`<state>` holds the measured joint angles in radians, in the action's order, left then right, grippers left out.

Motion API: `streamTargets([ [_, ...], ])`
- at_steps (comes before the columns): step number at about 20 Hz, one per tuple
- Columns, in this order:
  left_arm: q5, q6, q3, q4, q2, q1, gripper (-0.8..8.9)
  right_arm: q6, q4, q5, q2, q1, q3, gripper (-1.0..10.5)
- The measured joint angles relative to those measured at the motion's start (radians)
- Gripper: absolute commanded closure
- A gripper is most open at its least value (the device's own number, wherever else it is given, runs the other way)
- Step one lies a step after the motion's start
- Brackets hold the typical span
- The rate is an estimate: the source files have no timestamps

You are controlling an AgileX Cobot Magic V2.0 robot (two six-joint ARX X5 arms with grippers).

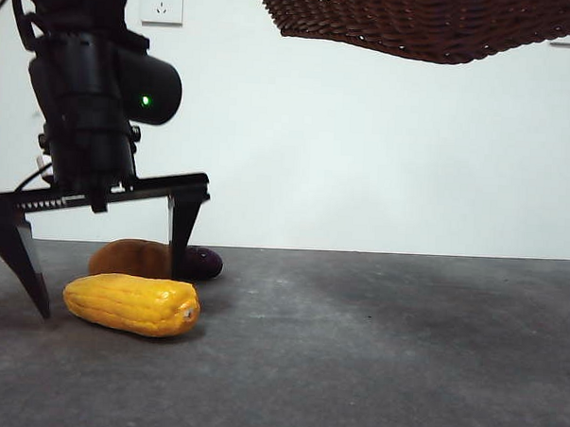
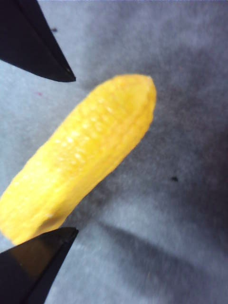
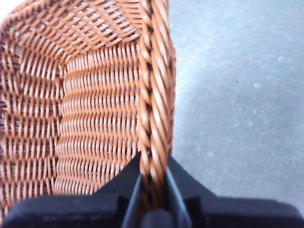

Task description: Help me put the vegetables on the table into the basket

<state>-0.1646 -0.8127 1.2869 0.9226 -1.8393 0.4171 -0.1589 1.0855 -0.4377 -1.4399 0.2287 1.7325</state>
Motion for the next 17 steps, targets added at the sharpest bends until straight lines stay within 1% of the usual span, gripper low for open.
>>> streamTargets([
  [3,0.002,0.002,0.000,-0.018,-0.007,0.000,5.34,-0.006,0.001,0.000,0.000,0.000,0.000,9.6],
  [4,0.002,0.009,0.000,-0.024,-0.007,0.000,6.12,-0.007,0.005,0.000,0.000,0.000,0.000,9.6],
  [7,0.006,0.046,0.000,-0.032,-0.007,0.000,7.99,-0.007,0.022,0.003,0.000,0.000,0.000,9.6],
  [8,0.007,0.056,0.000,-0.045,-0.007,0.000,8.24,-0.007,0.022,0.003,0.000,0.000,0.000,9.6],
  [12,0.007,0.106,0.000,-0.082,-0.007,0.002,8.22,-0.007,0.042,0.012,-0.008,0.000,-0.001,9.6],
  [14,0.006,0.157,0.000,-0.101,-0.007,0.010,8.22,-0.007,0.043,0.020,-0.011,0.000,-0.021,9.6],
  [17,0.019,0.240,0.000,-0.118,0.005,0.025,8.22,-0.002,-0.002,0.034,-0.011,0.000,-0.109,9.6],
])
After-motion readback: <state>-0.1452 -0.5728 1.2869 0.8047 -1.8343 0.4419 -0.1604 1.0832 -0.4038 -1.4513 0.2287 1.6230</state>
